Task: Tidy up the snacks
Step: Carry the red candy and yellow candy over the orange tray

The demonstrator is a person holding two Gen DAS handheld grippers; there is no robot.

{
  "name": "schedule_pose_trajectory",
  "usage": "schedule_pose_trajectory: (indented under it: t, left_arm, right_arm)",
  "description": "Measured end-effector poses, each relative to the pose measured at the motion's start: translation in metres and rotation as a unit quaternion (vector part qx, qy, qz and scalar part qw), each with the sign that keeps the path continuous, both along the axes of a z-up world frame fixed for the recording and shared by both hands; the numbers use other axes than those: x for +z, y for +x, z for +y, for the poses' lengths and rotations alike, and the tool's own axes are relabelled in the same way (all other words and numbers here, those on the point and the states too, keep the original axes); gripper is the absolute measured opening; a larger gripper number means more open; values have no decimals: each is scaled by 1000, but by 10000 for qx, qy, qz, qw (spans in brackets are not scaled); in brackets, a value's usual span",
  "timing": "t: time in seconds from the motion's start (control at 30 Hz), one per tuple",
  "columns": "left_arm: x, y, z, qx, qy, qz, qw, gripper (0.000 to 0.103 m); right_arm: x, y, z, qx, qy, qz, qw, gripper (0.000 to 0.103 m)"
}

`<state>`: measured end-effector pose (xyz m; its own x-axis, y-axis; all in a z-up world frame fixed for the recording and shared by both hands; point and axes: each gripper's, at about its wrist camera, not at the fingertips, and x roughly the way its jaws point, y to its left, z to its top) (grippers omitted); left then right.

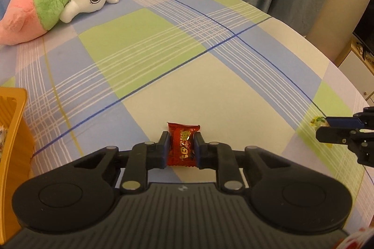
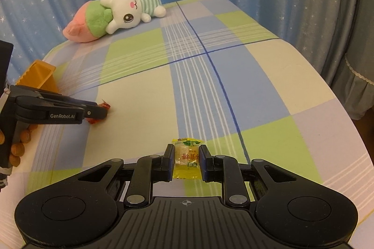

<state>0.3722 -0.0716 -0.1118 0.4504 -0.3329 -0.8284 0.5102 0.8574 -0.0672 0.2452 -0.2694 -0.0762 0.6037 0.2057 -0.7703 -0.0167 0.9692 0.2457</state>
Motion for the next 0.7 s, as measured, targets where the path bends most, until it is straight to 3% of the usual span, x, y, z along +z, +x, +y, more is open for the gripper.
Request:
schedule_pose_trajectory:
  t: [0.37,0.7]
  left_arm:
    - [4,-44,25,365,-115,196,9991,18]
    - [14,-107,77,986,-266,341,9942,18]
  right_arm:
    - [6,2,25,494,98,-65,9987,22]
    - [13,-7,69,1177,307,-85,9925,22]
